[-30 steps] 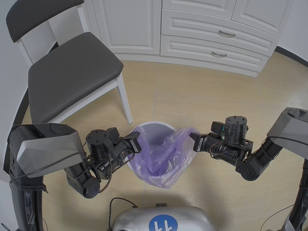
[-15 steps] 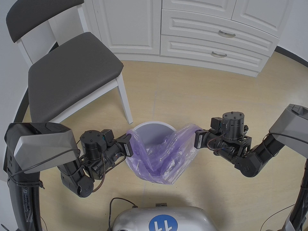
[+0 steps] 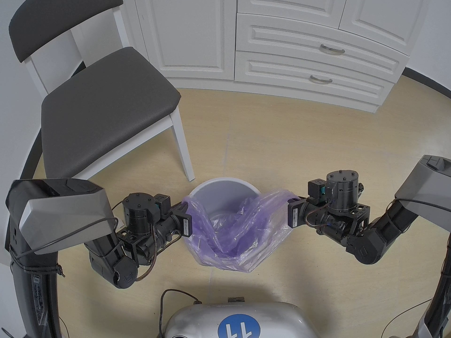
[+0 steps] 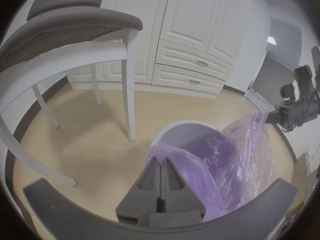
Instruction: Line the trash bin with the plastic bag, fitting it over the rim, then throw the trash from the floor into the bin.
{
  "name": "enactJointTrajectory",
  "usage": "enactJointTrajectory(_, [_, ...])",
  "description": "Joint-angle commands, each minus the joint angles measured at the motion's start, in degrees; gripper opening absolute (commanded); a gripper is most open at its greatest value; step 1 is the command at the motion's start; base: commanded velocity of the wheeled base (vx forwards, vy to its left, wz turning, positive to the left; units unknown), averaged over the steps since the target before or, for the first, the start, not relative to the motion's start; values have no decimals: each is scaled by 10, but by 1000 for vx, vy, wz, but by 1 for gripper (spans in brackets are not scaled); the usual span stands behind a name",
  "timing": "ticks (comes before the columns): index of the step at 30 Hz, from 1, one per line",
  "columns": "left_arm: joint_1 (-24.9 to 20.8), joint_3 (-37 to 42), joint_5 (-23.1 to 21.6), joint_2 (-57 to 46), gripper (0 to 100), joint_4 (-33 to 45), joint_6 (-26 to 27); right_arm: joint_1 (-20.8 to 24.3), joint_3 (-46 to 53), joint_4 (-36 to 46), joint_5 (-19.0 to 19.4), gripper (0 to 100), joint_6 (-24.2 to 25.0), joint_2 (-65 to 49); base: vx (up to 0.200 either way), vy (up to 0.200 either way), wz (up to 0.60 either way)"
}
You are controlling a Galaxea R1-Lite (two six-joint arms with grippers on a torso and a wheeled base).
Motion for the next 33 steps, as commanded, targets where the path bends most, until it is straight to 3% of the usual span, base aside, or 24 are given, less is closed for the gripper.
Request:
enactJointTrajectory(1, [-1,0,7,-1,0,2,12,0,9,1,-9,0,-11,0,0,0,0])
enactJointTrajectory(2, [-2,-6,30,-1,0,1,20,0,8,0,-23,0,-17,3,0,0,0])
enactJointTrajectory(4, [-2,-6,30,-1,0,1,20,0,8,0,-23,0,-17,3,0,0,0])
enactJointTrajectory(5, [-7,-17,61,-2,0,3,25,0,5,-7,-39,0,-19,7,0,0,0])
enactJointTrajectory(7, [-6,-17,65,-4,0,3,28,0,6,-7,-39,0,-19,6,0,0,0])
enactJointTrajectory(17, [22,-2,65,-9,0,-1,27,-13,8,-6,-40,0,-22,5,0,0,0])
enactJointTrajectory(33, [53,18,58,-23,0,-5,28,-51,37,2,-38,0,-89,7,0,0,0])
